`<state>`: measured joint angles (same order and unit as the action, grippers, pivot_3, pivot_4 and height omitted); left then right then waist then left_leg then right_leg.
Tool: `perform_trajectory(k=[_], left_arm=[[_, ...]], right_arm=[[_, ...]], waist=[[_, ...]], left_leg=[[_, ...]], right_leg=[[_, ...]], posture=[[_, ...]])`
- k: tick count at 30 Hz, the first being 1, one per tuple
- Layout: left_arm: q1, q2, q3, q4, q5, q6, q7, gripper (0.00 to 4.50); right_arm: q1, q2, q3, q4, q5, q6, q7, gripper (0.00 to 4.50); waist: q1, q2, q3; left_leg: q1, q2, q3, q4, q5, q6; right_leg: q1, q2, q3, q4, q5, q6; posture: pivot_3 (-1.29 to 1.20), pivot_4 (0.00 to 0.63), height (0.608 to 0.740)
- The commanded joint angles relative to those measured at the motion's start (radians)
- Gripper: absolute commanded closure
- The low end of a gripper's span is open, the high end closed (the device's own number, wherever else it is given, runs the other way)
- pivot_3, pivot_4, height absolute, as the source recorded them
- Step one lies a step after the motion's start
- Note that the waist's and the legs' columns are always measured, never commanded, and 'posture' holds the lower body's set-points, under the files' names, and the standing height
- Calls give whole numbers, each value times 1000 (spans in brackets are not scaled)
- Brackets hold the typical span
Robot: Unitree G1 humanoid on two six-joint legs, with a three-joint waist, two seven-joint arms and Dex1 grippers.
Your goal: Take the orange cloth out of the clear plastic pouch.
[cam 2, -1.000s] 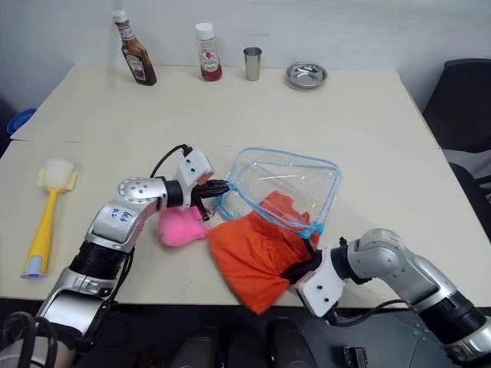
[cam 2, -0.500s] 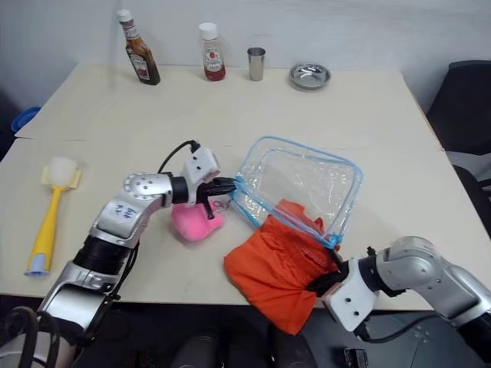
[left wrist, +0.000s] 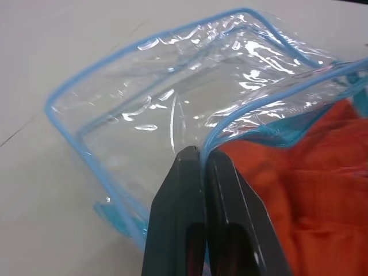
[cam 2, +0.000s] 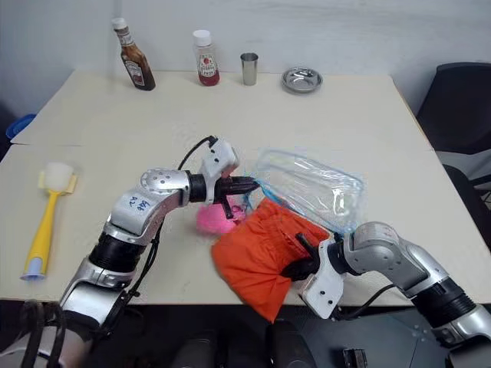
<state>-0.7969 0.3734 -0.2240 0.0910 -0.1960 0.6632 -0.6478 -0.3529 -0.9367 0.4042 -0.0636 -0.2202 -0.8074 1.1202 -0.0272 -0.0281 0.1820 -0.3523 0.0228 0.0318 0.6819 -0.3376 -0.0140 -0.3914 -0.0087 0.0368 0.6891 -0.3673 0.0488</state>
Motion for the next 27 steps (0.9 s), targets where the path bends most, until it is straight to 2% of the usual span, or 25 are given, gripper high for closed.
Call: perform_trajectory(k=[1,7,11,13,16,21,27], left_arm=[[-29,39,56,69,67,-52,70,4500],[32,182,60,104,145,-152,38,4500],[100,264,79,43,125,-180,-46,4500],[146,293,86,-22,82,-188,-118,4500],[225,322,88,-155,11,-182,-227,4500],[317,373,63,-322,-57,-154,-359,4500],[326,411,53,-334,-30,-155,-381,4500]], right_arm=[[111,-92,21,-24,-20,-12,32,4489],[290,-257,-138,-45,74,35,-21,4489],[381,-303,-264,25,161,109,-76,4489],[404,-293,-329,67,208,175,-113,4489],[356,-206,-429,115,333,402,-204,4489],[249,-114,-500,159,294,605,-337,4489],[309,-58,-486,76,236,668,-364,4489]], waist=[[3,0,0],[21,0,0],[28,0,0],[26,0,0],[24,0,0],[17,2,1],[19,3,2]], left_leg=[[0,0,0,0,0,0],[-2,-1,0,0,-1,0],[-2,-1,0,0,-1,1],[-2,-1,0,1,-2,1],[-2,-1,0,1,-2,1],[-3,0,1,0,-1,1],[-4,0,1,-2,-2,1]], right_leg=[[0,0,0,-1,0,0],[1,-3,-1,-6,0,0],[2,-4,-1,-6,0,0],[2,-4,-1,-6,0,0],[3,-5,-1,-7,0,1],[-1,-2,0,-5,0,1],[-1,-1,0,-5,0,0]], posture=[[0,150,740],[0,150,740],[0,150,740],[0,150,740],[0,150,740],[0,150,740],[0,150,740]])
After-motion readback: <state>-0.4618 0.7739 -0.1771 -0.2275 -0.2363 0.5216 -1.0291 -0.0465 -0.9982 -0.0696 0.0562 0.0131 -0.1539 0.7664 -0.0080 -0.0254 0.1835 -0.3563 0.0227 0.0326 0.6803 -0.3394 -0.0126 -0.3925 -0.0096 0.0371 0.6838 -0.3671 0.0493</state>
